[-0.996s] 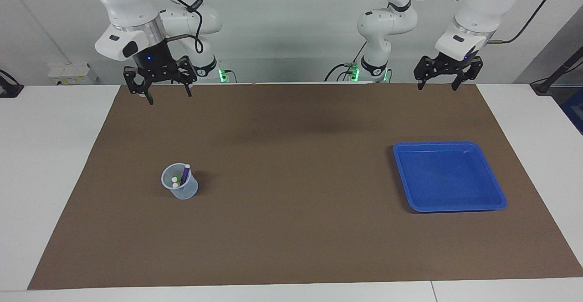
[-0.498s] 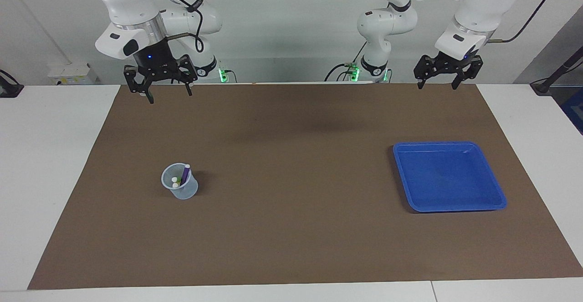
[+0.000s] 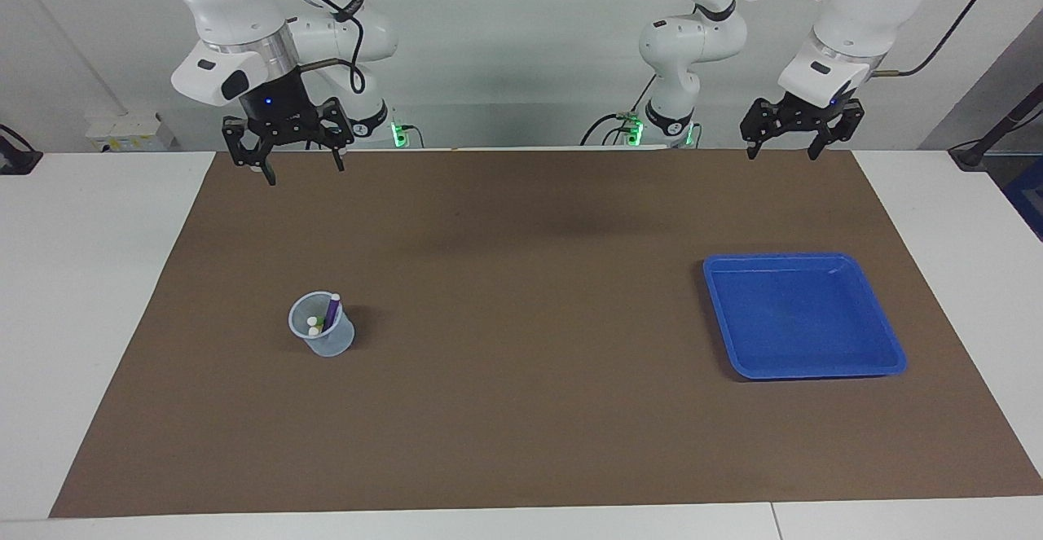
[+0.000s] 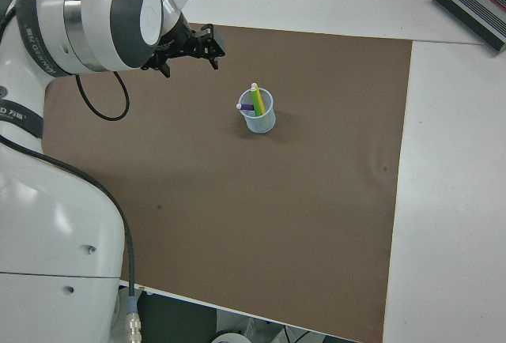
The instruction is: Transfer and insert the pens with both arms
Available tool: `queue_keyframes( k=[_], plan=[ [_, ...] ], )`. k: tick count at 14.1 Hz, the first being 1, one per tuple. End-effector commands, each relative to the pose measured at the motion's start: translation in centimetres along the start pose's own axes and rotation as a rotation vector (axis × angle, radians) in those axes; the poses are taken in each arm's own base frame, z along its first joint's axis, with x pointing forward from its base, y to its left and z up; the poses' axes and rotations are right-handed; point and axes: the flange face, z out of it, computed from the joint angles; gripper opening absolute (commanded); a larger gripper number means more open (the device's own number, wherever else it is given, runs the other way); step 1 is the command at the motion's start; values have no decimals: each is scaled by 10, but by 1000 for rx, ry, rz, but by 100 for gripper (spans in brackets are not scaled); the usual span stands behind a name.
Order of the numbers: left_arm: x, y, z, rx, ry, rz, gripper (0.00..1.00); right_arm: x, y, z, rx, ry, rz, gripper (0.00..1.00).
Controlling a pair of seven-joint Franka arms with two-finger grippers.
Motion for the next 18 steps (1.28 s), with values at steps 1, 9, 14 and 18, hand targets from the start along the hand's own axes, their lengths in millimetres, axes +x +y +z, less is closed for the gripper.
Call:
queue_keyframes(
  k=[1,9,14,18],
  plan=[
    [-10,-1,-1,1,-8,-10,100,-3,0,-5,-8,9,18,100],
    [-10,-3,-1,0,-8,-10,100,-2,-3,-4,-6,6,13,100],
    [-10,-10,0,-1,-3,-15,100,-2,-3,-4,-7,6,11,100],
    [-11,-10,0,-1,-6,-15,100,-2,-5,-4,-5,6,9,100]
  ],
)
